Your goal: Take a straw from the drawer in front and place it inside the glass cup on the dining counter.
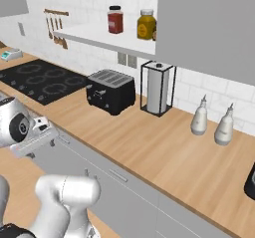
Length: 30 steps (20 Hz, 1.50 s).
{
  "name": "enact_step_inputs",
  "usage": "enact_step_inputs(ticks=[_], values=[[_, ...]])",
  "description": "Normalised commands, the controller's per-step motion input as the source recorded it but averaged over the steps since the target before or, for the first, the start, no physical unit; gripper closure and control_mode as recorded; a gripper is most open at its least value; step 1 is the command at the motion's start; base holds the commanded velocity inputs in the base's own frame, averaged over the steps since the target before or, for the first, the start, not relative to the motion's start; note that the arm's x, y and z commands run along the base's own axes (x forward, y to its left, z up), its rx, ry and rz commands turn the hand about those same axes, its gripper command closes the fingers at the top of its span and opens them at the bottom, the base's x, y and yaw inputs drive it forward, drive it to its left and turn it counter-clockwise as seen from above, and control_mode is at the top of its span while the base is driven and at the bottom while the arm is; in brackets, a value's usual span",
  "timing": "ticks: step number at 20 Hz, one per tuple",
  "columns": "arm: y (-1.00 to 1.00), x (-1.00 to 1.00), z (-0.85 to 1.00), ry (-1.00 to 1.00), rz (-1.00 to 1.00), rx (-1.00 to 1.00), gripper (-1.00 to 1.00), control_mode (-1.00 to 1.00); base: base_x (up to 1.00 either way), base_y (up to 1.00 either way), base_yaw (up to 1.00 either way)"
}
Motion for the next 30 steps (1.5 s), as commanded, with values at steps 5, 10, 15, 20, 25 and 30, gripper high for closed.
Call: enact_step_inputs(ticks=[5, 10, 15, 20, 25, 30], values=[[1.00, 0.90, 0.00, 0.29, 0.00, -0.48, -1.00, -1.00, 0.00, 0.00, 0.00], [0.82, 0.84, -0.09, -0.14, -0.08, -0.31, -1.00, -1.00, 0.00, 0.00, 0.00], [0.14, 0.62, -0.72, -0.43, 0.00, -0.20, -1.00, -1.00, 0.00, 0.00, 0.00], [-0.02, 0.33, -1.00, -0.50, 0.00, -0.16, -1.00, -1.00, 0.00, 0.00, 0.00], [0.00, 0.48, -0.31, -0.19, -0.02, -0.02, -1.00, -1.00, 0.00, 0.00, 0.00], [0.00, 0.58, -0.03, -0.02, 0.00, 0.00, -1.00, -1.00, 0.00, 0.00, 0.00]])
